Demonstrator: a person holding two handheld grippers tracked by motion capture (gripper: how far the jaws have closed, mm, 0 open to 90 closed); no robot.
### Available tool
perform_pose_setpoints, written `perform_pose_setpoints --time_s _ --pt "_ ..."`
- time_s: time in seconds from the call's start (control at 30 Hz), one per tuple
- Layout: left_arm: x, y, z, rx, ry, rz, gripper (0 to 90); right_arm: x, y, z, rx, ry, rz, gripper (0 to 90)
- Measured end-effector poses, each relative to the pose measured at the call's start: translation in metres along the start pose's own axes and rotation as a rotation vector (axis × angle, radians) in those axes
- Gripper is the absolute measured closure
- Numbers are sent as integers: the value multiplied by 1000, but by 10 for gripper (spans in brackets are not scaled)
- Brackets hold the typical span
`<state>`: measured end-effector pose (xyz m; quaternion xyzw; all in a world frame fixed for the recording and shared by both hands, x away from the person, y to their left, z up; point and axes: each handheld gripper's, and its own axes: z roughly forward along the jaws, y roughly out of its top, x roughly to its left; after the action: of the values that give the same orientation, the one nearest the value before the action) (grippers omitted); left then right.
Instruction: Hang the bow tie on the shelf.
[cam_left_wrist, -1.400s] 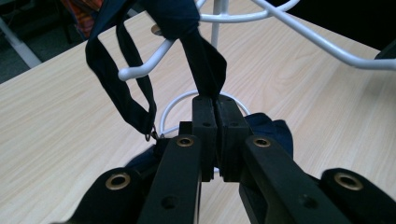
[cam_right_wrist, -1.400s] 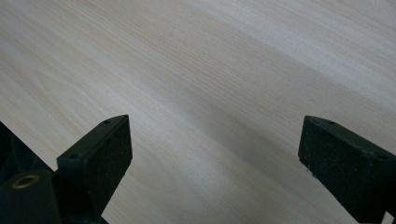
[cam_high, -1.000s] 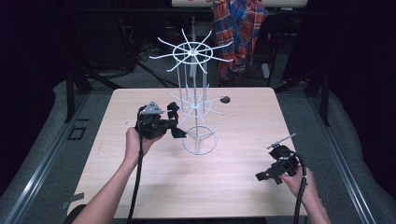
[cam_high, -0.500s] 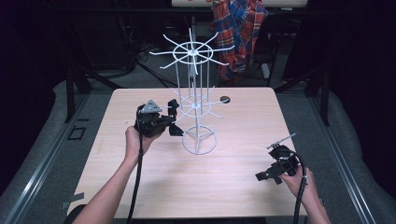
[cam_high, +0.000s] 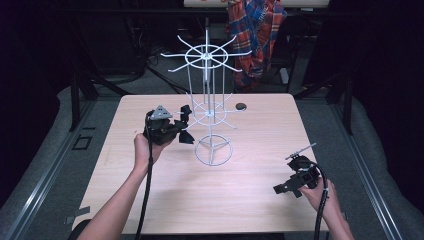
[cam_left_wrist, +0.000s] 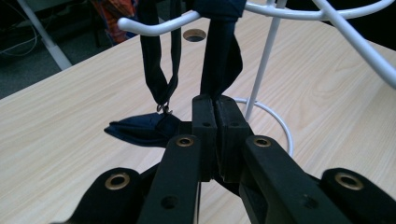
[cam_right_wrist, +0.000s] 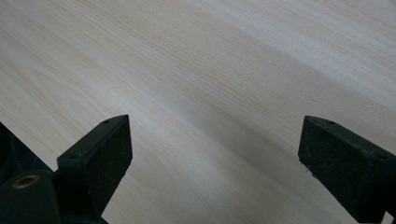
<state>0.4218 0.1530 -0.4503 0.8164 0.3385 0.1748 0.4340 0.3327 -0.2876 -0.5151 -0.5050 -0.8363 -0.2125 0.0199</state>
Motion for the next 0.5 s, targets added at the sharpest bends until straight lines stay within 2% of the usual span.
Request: perform_pose_setpoints --time_s 0.03,0.1,0.2,0.23,0.4,0.5 --pt "1 0 0 4 0 1 871 0 0 0 0 0 0 94" --pt "3 0 -1 5 1 -4 863 -2 2 -3 52 0 -42 94" --pt "5 0 -3 8 -5 -7 835 0 1 -1 22 13 -16 94" --pt "5 0 -3 5 -6 -8 823 1 1 0 3 1 1 94" --pt "7 1 -6 7 -19 -15 804 -1 2 -2 34 -1 -28 94" --pt "8 2 -8 2 -30 -35 779 1 1 -1 11 13 -8 94"
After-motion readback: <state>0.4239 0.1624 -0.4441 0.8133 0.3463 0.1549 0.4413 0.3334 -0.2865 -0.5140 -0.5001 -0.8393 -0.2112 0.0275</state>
